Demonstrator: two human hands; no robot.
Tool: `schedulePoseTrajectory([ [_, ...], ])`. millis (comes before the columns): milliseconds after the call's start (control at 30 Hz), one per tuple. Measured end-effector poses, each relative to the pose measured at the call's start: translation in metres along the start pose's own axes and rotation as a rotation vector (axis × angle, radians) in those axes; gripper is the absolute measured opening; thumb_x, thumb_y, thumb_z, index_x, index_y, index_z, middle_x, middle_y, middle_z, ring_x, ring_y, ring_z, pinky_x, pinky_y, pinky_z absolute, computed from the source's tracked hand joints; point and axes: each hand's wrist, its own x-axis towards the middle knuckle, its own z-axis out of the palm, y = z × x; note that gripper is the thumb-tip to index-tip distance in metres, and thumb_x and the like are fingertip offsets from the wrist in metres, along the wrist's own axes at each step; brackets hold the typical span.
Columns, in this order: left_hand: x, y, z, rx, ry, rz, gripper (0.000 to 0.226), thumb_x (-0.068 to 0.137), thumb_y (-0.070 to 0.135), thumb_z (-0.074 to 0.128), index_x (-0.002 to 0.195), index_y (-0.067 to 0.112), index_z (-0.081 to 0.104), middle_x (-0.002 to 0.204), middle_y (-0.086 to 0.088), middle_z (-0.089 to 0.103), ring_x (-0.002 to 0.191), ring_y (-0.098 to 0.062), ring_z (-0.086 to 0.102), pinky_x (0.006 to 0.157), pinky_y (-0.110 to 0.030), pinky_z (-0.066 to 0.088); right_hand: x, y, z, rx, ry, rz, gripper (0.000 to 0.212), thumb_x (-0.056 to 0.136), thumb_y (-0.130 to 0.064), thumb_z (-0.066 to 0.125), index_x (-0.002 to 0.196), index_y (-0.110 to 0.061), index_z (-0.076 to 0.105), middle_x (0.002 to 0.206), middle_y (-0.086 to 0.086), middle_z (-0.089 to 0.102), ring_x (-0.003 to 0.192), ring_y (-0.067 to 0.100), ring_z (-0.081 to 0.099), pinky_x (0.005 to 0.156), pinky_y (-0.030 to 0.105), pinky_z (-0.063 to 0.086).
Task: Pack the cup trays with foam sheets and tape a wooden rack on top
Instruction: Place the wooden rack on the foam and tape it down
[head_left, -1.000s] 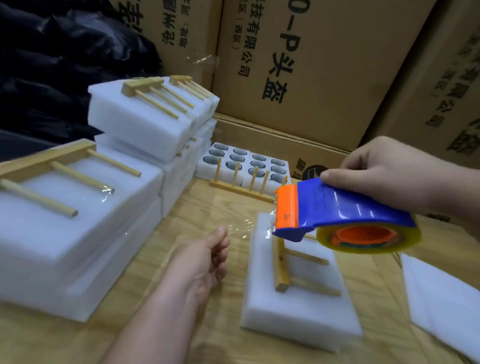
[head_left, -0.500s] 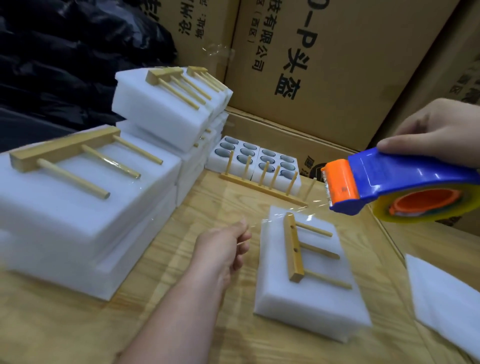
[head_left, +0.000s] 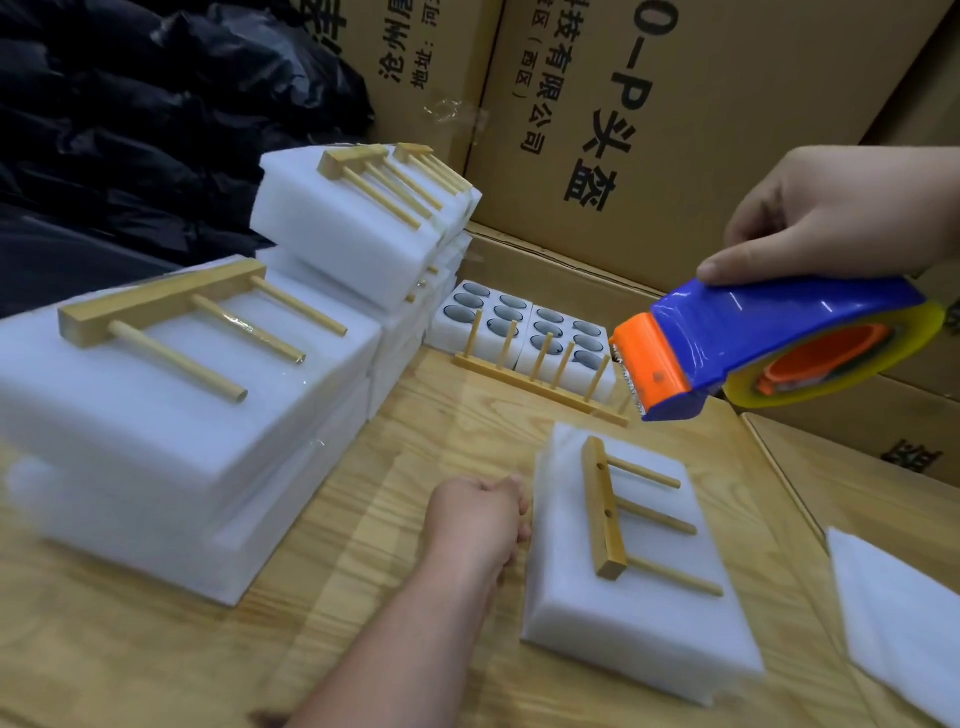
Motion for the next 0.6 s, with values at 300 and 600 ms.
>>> schedulePoseTrajectory([
  [300, 0.002, -0.004, 0.003, 0.233, -0.026, 0.070, 0.032, 0.095, 0.024, 0.067, 0.065, 0.013, 0.064, 0.047, 0.000, 0.062, 0.040, -0.017, 0.059, 0.049, -0.026, 0.052, 0.016, -0.017, 0.002, -0.089, -0.044, -0.080, 0.055, 0.064, -0.073, 0.060, 0.089, -0.026, 0.071, 0.071, -0.008, 0.075, 0.065, 0.009, 0.073, 0.056, 0.027, 0.055],
  [600, -0.001, -0.002, 0.003, 0.479, -0.034, 0.172, 0.035, 0.088, 0.028, 0.061, 0.057, 0.013, 0.057, 0.060, -0.013, 0.070, 0.055, -0.033, 0.070, 0.057, -0.039, 0.060, 0.023, -0.014, 0.004, -0.077, -0.070, -0.075, 0.055, 0.063, -0.071, 0.061, 0.091, -0.025, 0.071, 0.072, -0.007, 0.076, 0.066, 0.010, 0.074, 0.056, 0.025, 0.055],
])
